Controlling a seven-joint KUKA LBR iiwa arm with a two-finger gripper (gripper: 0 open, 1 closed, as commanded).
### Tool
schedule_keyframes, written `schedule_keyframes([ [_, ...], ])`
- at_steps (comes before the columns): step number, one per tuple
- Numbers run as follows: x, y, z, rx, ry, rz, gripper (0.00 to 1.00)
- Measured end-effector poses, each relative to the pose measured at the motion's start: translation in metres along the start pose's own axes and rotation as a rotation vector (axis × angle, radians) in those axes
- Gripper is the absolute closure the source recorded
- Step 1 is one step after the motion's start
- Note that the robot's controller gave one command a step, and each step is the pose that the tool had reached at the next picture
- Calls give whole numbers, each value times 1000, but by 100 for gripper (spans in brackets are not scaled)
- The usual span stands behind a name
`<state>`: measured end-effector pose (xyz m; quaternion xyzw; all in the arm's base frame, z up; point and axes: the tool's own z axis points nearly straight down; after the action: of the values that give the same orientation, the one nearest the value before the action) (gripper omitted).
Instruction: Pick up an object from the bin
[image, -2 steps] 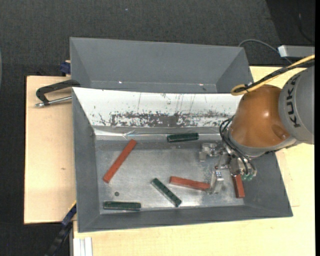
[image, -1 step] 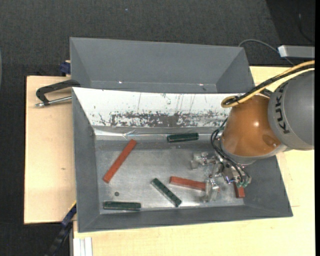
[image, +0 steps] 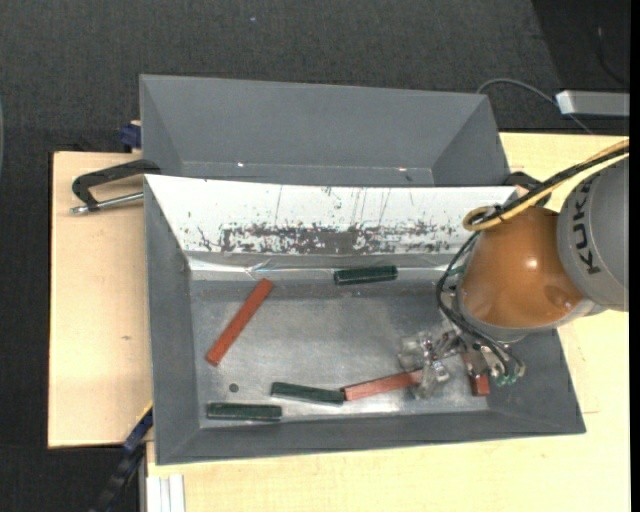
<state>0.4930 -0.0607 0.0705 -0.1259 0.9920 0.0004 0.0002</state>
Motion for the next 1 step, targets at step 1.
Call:
schedule_keyframes([
  [1,0,0,0,0,0,0,100],
])
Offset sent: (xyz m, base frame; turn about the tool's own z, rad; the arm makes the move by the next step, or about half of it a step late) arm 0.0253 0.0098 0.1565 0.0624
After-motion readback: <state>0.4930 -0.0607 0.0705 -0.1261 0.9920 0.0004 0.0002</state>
